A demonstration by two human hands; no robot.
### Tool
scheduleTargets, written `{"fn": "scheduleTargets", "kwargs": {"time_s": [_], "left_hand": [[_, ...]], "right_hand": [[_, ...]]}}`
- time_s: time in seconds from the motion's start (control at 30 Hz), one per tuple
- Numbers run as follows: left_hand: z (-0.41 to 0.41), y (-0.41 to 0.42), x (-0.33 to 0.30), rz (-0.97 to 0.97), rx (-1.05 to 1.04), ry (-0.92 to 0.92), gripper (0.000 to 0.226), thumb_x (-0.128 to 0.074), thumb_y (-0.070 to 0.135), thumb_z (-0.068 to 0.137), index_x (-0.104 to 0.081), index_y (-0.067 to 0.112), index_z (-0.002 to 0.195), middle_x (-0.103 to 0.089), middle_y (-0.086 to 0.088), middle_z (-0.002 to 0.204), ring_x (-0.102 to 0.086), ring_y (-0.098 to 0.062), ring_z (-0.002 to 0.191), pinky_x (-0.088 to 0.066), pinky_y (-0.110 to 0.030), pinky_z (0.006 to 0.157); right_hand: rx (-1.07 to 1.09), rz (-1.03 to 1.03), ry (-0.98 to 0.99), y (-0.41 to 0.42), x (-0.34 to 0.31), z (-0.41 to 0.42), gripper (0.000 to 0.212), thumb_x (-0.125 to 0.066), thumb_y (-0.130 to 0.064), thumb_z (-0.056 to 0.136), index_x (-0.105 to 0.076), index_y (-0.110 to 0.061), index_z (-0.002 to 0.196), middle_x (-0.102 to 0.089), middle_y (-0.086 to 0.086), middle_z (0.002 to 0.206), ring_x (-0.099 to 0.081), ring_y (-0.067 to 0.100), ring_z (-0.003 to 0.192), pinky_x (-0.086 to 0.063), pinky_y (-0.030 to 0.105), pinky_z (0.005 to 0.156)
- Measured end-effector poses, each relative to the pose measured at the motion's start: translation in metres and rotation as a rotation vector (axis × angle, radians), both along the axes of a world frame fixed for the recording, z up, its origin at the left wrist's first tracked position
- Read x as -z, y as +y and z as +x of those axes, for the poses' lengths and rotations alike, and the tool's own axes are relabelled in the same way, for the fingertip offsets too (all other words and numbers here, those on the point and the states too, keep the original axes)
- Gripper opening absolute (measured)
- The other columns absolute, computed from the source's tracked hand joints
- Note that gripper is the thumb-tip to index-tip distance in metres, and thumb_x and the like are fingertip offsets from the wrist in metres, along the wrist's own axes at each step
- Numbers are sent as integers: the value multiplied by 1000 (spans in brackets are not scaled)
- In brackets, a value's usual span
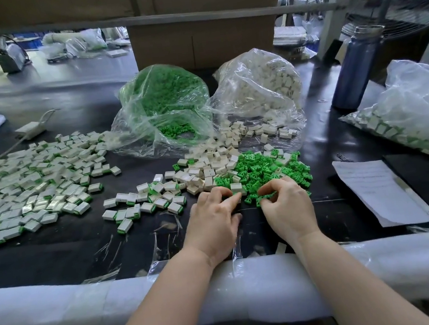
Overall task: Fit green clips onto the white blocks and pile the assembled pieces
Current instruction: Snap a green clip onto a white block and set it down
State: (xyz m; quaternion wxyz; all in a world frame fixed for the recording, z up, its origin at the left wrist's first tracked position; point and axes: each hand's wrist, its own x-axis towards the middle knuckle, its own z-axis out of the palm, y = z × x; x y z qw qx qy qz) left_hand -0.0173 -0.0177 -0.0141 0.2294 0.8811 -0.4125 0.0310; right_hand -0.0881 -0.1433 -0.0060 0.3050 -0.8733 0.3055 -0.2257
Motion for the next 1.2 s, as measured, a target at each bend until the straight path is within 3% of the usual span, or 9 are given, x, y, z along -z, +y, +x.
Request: {"fn": "scheduleTargets", "kwargs": {"time_s": [0.17,0.3,0.37,0.47,0.63,0.77,0.87,1.0,1.2], "left_hand": [[0,1,-3,-146,22,68,30,-54,26,91,-61,20,120,-52,4,116,-40,-15,112,-28,-22,100],[2,2,-4,-249,-66,117,25,-58,19,90,-65,16,114,-49,5,102,-43,-15,107,-31,-16,95],[2,3,-3,-213,-94,127,32,-55,19,91,-58,17,124,-47,3,111,-39,-16,112,-25,-15,96],[3,1,-1,-93,-71,116,38,-49,23,94,-50,23,132,-45,3,124,-36,-17,117,-26,-26,105],[3,1,-2,-143,-76,171,30,-49,19,94,-61,25,121,-55,1,112,-42,-18,110,-31,-32,102],[4,1,-1,-224,-100,182,21,-56,14,90,-70,17,104,-57,3,100,-48,-18,105,-35,-26,97],[3,2,-2,-255,-123,176,29,-55,14,90,-63,18,118,-49,5,101,-45,-16,107,-31,-15,91],[2,0,0,-32,-86,93,43,-45,27,95,-42,29,137,-40,1,121,-34,-17,118,-26,-29,103],[1,1,0,-103,-103,98,24,-52,28,92,-60,25,114,-44,0,114,-39,-18,114,-30,-29,102]], "right_hand": [[-3,-9,9,0,-1,0,10,-58,-12,82,-66,-19,85,-50,-8,92,-52,17,84,-32,23,68],[-16,-14,12,0,-1,0,10,-58,-12,83,-65,-19,85,-46,-11,92,-51,16,81,-31,22,67],[-33,-29,12,1,-1,0,10,-59,-11,83,-66,-18,86,-46,-10,90,-51,16,79,-28,21,65],[-95,-50,-6,1,-1,0,10,-61,-11,82,-67,-18,87,-49,-8,84,-50,13,82,-28,18,67],[-232,-115,-18,5,0,0,13,-71,-22,79,-70,-15,90,-51,-9,89,-49,11,88,-32,16,73],[-258,-140,55,7,0,1,26,-74,-36,75,-70,-18,93,-58,-4,96,-50,14,98,-39,27,88],[-236,-179,65,7,1,1,29,-73,-42,75,-70,-19,93,-59,-3,97,-51,16,100,-38,33,92],[-226,-208,88,7,2,1,28,-71,-46,76,-72,-20,88,-56,-6,93,-51,15,100,-36,33,91],[-275,-130,41,7,0,0,22,-74,-39,74,-62,-20,73,-49,-10,82,-49,13,93,-38,32,88]]}}
